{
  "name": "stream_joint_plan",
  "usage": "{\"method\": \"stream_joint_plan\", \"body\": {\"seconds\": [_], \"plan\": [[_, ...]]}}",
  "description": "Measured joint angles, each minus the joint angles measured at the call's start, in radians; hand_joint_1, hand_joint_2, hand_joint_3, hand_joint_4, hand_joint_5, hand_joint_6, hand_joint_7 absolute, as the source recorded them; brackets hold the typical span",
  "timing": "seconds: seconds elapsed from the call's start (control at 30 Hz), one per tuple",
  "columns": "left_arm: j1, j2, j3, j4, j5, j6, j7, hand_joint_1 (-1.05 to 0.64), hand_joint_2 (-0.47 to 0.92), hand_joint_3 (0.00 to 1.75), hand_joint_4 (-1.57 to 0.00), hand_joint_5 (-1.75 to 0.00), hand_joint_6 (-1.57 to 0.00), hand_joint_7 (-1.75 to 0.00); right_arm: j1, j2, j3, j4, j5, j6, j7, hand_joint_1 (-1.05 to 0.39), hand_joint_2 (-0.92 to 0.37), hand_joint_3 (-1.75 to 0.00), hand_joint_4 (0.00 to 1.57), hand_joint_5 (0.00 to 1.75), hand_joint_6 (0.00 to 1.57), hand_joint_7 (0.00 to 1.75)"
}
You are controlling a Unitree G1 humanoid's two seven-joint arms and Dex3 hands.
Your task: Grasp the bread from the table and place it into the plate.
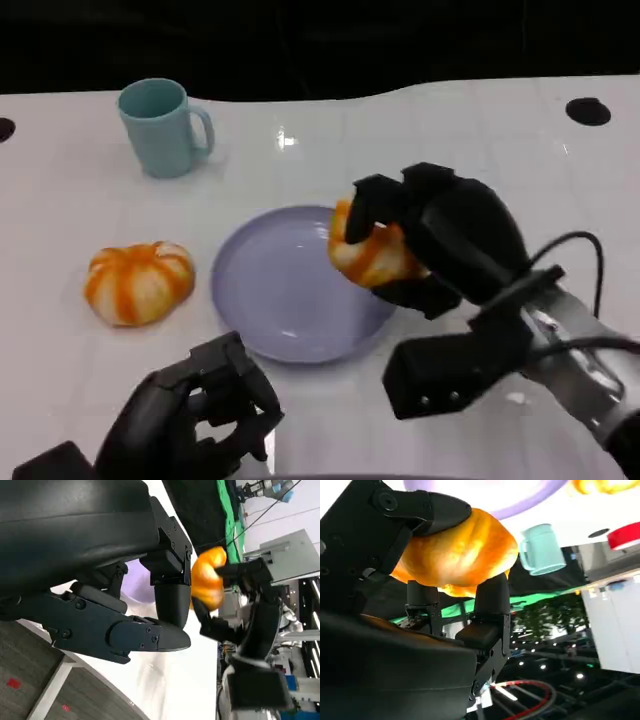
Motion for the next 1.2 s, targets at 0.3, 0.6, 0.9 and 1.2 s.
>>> {"method": "stream_joint_plan", "body": {"seconds": [0.3,0.6,0.9,1.2], "plan": [[-0.002,-0.006,-0.006,0.005,0.016,-0.008,0.000,-0.53,0.92,0.30,-0.70,-1.75,-0.61,-1.57,-0.123,0.089,0.046,0.198,0.004,-0.009,0.032,-0.21,-0.30,-1.26,0.93,1.75,0.75,1.65],[0.000,-0.007,-0.013,0.002,0.019,-0.009,0.000,-0.52,0.92,0.32,-0.69,-1.75,-0.60,-1.57,-0.163,0.128,0.044,0.285,0.067,0.010,0.142,-0.34,-0.73,-0.42,0.53,0.67,0.68,0.24],[0.000,-0.006,-0.013,0.000,0.024,-0.009,0.000,-0.52,0.92,0.33,-0.70,-1.75,-0.60,-1.57,-0.176,0.099,0.061,0.246,0.061,0.075,0.328,-0.67,-0.92,-0.24,0.07,0.34,0.32,0.00],[0.000,-0.006,-0.013,-0.001,0.025,-0.012,0.000,-0.53,0.92,0.33,-0.68,-1.75,-0.59,-1.56,-0.159,0.067,0.071,0.144,0.076,0.112,0.434,-0.70,-0.92,-0.27,0.01,0.39,0.29,0.00]]}}
